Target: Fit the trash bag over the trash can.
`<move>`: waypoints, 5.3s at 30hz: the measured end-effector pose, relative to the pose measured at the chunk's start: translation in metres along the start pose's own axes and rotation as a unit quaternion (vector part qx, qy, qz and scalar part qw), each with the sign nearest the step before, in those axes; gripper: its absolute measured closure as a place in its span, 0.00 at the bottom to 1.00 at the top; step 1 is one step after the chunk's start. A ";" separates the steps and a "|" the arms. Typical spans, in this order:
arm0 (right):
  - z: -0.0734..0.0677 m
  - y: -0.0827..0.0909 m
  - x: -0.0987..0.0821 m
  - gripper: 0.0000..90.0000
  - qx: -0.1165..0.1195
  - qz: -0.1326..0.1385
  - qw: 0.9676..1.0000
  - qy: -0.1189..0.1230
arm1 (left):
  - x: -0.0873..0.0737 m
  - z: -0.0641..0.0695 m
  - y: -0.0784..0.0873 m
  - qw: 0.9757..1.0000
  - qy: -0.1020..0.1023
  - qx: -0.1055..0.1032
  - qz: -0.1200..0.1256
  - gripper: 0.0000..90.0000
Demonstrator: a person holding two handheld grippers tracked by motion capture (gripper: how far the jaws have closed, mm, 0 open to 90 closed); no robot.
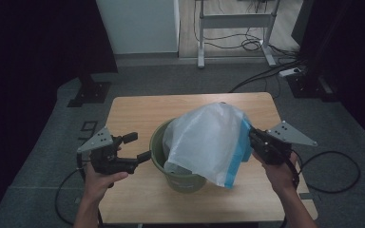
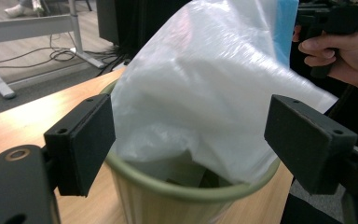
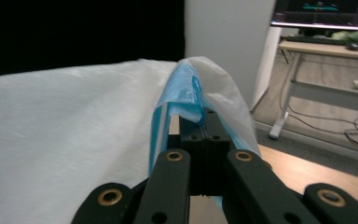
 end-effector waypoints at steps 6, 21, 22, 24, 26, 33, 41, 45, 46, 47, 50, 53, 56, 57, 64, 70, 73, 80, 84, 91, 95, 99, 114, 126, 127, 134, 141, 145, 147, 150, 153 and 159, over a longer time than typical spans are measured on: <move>-0.027 -0.012 0.007 0.99 0.029 -0.001 0.999 0.014 | 0.010 0.007 -0.011 1.000 -0.005 -0.012 0.001 0.21; -0.082 -0.042 -0.008 0.99 0.115 -0.025 0.993 0.007 | 0.011 0.015 -0.029 1.000 -0.012 -0.024 -0.015 0.29; -0.085 -0.043 -0.010 0.99 0.119 -0.027 0.993 0.007 | 0.009 0.016 -0.031 0.999 -0.013 -0.026 -0.017 0.29; -0.089 -0.045 -0.011 0.99 0.124 -0.031 0.992 0.007 | 0.009 0.017 -0.032 0.999 -0.014 -0.027 -0.018 0.30; -0.095 -0.048 -0.013 0.99 0.131 -0.037 0.991 0.010 | 0.007 0.019 -0.035 0.999 -0.016 -0.026 -0.023 0.31; -0.103 -0.056 -0.018 0.99 0.146 -0.048 0.988 0.000 | 0.005 0.026 -0.046 0.999 -0.023 -0.022 -0.036 0.36; -0.109 -0.056 -0.022 0.99 0.160 -0.060 0.985 0.004 | -0.008 0.026 -0.061 0.997 -0.022 -0.008 -0.076 0.40; -0.108 -0.054 -0.022 0.97 0.165 -0.063 0.984 0.005 | -0.015 0.023 -0.066 0.995 -0.014 0.002 -0.097 0.48; -0.108 -0.053 -0.022 0.92 0.166 -0.063 0.984 0.006 | -0.017 0.022 -0.067 0.995 -0.012 0.004 -0.102 0.50; -0.108 -0.052 -0.022 0.87 0.168 -0.063 0.984 0.007 | -0.017 0.022 -0.067 0.995 -0.012 0.004 -0.102 0.50; -0.107 -0.050 -0.022 0.73 0.159 -0.062 0.985 0.011 | -0.022 0.019 -0.071 0.993 -0.009 0.014 -0.118 0.50; -0.101 -0.042 -0.021 0.57 0.154 -0.071 0.985 0.012 | -0.027 0.016 -0.073 0.992 -0.002 0.017 -0.126 0.51; -0.094 -0.033 -0.021 0.52 0.155 -0.079 0.985 0.014 | -0.030 0.015 -0.076 0.991 0.002 0.020 -0.132 0.51; -0.092 -0.030 -0.020 0.50 0.155 -0.080 0.985 0.014 | -0.031 0.015 -0.077 0.991 0.003 0.020 -0.134 0.51; -0.074 -0.005 -0.021 0.45 0.150 -0.078 0.985 0.007 | -0.035 0.014 -0.081 0.991 0.009 0.020 -0.135 0.51; -0.063 0.014 -0.032 0.47 0.154 -0.072 0.985 -0.007 | -0.037 0.014 -0.082 0.991 0.011 0.020 -0.133 0.51; -0.060 0.017 -0.040 0.49 0.154 -0.076 0.985 -0.016 | -0.038 0.013 -0.082 0.991 0.013 0.020 -0.131 0.51; -0.057 0.012 -0.047 0.84 0.149 -0.068 0.986 -0.023 | -0.036 0.013 -0.081 0.993 0.015 0.017 -0.116 0.50; -0.062 0.008 -0.036 0.98 0.136 -0.049 0.989 -0.002 | -0.031 0.015 -0.076 0.995 0.014 0.014 -0.095 0.48; -0.081 -0.006 -0.024 0.99 0.147 -0.045 0.988 0.031 | -0.013 0.022 -0.065 0.998 0.009 0.011 -0.056 0.46; -0.090 -0.017 -0.026 0.99 0.149 -0.046 0.987 0.035 | -0.007 0.031 -0.063 0.999 0.004 -0.005 -0.050 0.45; -0.095 -0.026 -0.022 0.99 0.149 -0.047 0.987 0.028 | -0.011 0.041 -0.069 0.998 0.000 -0.020 -0.061 0.45; -0.114 -0.035 -0.010 0.99 0.144 -0.046 0.987 0.049 | -0.011 0.064 -0.089 0.995 0.010 -0.049 -0.082 0.49; -0.117 -0.032 -0.006 0.99 0.152 -0.035 0.987 0.040 | -0.011 0.067 -0.098 0.994 0.016 -0.085 -0.064 1.00; -0.116 -0.032 -0.006 0.99 0.151 -0.034 0.987 0.039 | -0.012 0.066 -0.098 0.994 0.017 -0.084 -0.064 1.00; -0.112 -0.032 -0.007 0.99 0.143 -0.034 0.988 0.036 | -0.014 0.067 -0.097 0.996 0.014 -0.066 -0.052 0.94; -0.116 -0.032 -0.005 0.99 0.143 -0.030 0.989 0.039 | -0.009 0.074 -0.104 0.997 0.030 -0.042 -0.054 0.51; -0.120 -0.031 -0.004 0.99 0.146 -0.026 0.988 0.040 | -0.011 0.075 -0.111 0.997 0.027 -0.047 -0.063 0.76; -0.120 -0.030 -0.003 0.99 0.147 -0.025 0.988 0.042 | -0.013 0.075 -0.110 0.996 0.023 -0.055 -0.063 0.92; -0.118 -0.028 -0.002 0.97 0.150 -0.024 0.988 0.040 | -0.014 0.074 -0.108 0.996 0.026 -0.063 -0.058 1.00; -0.115 -0.024 -0.001 0.77 0.156 -0.018 0.987 0.032 | -0.013 0.071 -0.105 0.996 0.029 -0.064 -0.046 1.00; -0.098 -0.006 -0.009 0.67 0.168 -0.020 0.985 0.011 | -0.012 0.066 -0.095 0.996 0.035 -0.073 -0.031 1.00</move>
Point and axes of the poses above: each handheld gripper's, and its own axes: y roughly backward along the jaws, x roughly out of its top, z roughly to its right, the point moved 8 cm from there along -y, roughly forward along the jaws, and after that the axes turned 1 degree about -x, right-handed, at the moved point
